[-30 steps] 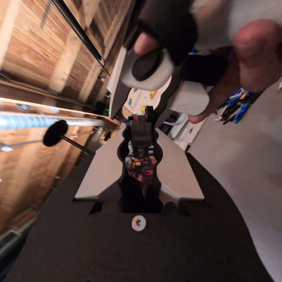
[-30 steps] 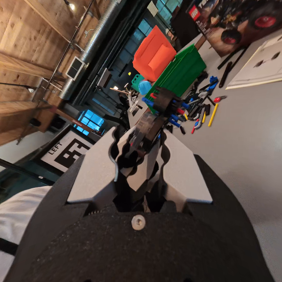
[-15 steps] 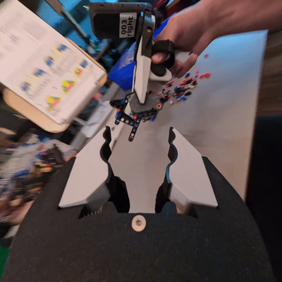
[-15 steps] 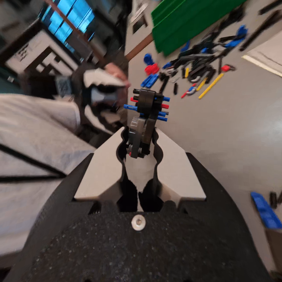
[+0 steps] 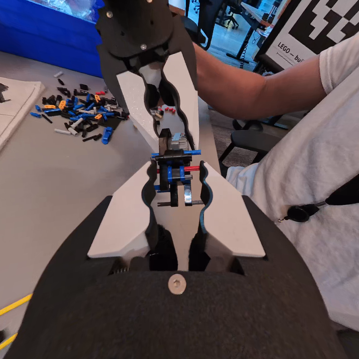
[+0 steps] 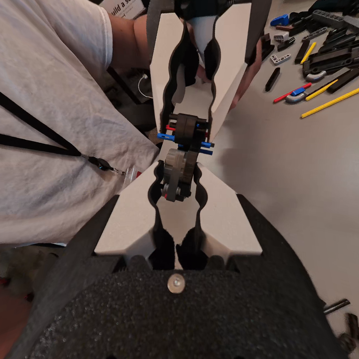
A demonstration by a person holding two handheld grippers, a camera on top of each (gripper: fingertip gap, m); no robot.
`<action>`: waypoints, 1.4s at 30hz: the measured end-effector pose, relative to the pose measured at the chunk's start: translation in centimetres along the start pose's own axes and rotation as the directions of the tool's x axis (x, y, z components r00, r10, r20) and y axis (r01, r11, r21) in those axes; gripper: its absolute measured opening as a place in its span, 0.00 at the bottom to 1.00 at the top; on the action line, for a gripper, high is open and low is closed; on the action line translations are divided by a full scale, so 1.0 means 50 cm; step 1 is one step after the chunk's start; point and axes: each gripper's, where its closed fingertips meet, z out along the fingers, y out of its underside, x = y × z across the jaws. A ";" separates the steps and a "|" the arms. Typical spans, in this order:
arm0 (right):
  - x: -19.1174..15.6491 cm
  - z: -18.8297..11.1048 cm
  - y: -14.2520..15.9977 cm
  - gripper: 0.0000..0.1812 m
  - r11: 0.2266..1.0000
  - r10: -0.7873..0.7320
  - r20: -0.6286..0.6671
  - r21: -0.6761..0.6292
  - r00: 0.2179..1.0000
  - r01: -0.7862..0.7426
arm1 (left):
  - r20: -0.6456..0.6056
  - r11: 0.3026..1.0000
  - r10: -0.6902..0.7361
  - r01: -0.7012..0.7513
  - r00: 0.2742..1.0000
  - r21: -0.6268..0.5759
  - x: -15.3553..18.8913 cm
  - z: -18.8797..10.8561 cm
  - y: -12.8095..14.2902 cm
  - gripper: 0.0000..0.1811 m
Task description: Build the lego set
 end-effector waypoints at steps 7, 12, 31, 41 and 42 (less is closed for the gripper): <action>0.049 -0.010 0.026 0.17 0.990 0.080 -0.076 0.120 0.994 -0.071 | 0.024 0.973 -0.226 0.225 0.974 0.043 -0.037 0.022 0.016 0.22; 0.103 -0.063 0.036 0.24 0.982 0.097 -0.293 0.182 0.951 -0.044 | 0.132 0.958 -0.284 0.275 0.950 0.081 -0.091 0.020 0.038 0.22; 0.094 -0.236 0.156 0.23 0.842 0.453 -0.680 0.539 0.577 -0.027 | 0.503 0.996 -0.005 0.050 0.864 -0.076 -0.174 0.068 0.049 0.22; 0.044 -0.306 0.185 0.23 0.784 0.498 -0.741 0.607 0.450 0.132 | 0.440 0.994 0.010 0.038 0.898 -0.101 -0.129 0.025 -0.009 0.34; 0.039 -0.317 0.184 0.23 0.769 0.501 -0.747 0.616 0.437 0.170 | 0.425 0.996 0.026 0.011 0.905 -0.086 -0.130 0.011 -0.052 0.30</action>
